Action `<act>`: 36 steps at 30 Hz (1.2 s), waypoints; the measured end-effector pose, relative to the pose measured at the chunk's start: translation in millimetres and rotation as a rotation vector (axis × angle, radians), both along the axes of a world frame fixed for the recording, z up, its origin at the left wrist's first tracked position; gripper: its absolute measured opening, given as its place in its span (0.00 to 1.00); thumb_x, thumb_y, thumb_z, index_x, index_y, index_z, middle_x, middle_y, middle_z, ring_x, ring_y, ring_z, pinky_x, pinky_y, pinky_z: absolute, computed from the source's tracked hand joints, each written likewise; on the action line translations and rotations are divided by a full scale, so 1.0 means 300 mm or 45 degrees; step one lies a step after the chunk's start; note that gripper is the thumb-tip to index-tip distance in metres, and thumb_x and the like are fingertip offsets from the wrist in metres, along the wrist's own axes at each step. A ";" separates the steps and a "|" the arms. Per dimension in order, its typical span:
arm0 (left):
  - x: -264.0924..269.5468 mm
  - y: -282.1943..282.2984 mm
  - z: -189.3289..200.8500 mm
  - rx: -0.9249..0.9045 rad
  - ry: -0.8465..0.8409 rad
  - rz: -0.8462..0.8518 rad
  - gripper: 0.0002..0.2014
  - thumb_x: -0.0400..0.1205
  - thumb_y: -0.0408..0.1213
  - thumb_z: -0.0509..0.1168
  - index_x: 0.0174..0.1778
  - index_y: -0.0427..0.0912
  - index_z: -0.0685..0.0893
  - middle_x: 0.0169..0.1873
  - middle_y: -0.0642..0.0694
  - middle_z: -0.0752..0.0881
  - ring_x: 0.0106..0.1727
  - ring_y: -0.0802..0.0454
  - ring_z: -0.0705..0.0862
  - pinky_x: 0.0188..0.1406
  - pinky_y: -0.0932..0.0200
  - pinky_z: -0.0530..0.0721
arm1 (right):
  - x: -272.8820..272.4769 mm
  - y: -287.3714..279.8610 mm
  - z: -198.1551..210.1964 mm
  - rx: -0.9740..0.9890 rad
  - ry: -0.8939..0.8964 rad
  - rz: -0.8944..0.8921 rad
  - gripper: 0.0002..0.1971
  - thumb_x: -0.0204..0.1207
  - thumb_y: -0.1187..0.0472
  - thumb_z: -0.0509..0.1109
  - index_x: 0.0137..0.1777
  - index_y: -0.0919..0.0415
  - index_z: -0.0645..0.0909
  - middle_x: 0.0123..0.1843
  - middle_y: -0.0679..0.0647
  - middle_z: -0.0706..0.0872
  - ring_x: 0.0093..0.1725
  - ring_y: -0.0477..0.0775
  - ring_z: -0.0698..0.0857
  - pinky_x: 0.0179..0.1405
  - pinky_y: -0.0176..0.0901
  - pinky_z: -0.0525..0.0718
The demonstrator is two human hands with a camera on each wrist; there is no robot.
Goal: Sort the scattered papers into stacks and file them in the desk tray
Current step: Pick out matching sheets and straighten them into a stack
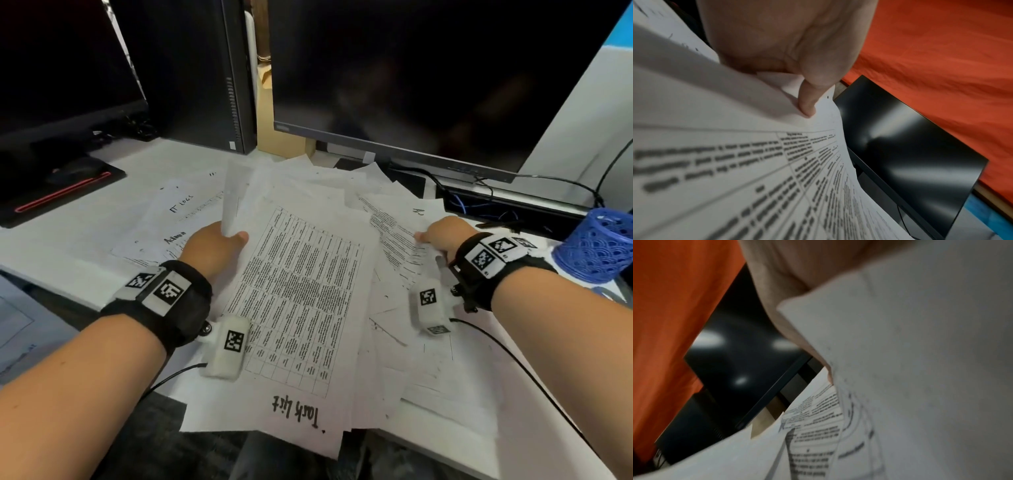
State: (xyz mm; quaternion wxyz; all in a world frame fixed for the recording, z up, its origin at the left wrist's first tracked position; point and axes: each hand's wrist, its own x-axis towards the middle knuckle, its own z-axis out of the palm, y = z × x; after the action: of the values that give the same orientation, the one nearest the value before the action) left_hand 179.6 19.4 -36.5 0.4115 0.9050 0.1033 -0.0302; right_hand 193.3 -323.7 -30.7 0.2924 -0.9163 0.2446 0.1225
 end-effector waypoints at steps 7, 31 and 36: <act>0.009 -0.014 0.000 -0.015 0.119 -0.144 0.09 0.84 0.51 0.59 0.52 0.49 0.75 0.40 0.43 0.82 0.35 0.49 0.78 0.35 0.56 0.75 | -0.042 0.019 0.002 0.598 0.376 0.071 0.21 0.67 0.72 0.76 0.61 0.69 0.82 0.58 0.68 0.88 0.60 0.73 0.85 0.66 0.73 0.76; 0.075 0.101 0.031 -0.804 -0.132 0.260 0.18 0.85 0.40 0.62 0.68 0.36 0.77 0.55 0.40 0.85 0.53 0.45 0.84 0.53 0.51 0.83 | -0.069 -0.011 -0.032 0.949 -0.101 -0.006 0.23 0.69 0.77 0.73 0.65 0.64 0.81 0.57 0.61 0.89 0.55 0.62 0.89 0.50 0.55 0.89; 0.076 0.066 0.023 -0.926 -0.130 0.262 0.10 0.85 0.38 0.62 0.61 0.41 0.76 0.42 0.49 0.82 0.40 0.55 0.82 0.47 0.57 0.82 | -0.120 -0.073 -0.015 1.140 -0.272 0.047 0.44 0.43 0.63 0.89 0.65 0.63 0.81 0.58 0.60 0.90 0.55 0.61 0.90 0.45 0.51 0.90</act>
State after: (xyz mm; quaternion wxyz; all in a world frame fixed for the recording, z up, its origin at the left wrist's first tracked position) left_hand 202.3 39.0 -29.5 0.7112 0.6852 0.1556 0.0216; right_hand 157.2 -345.6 -35.3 0.6808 -0.7115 0.1197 0.1263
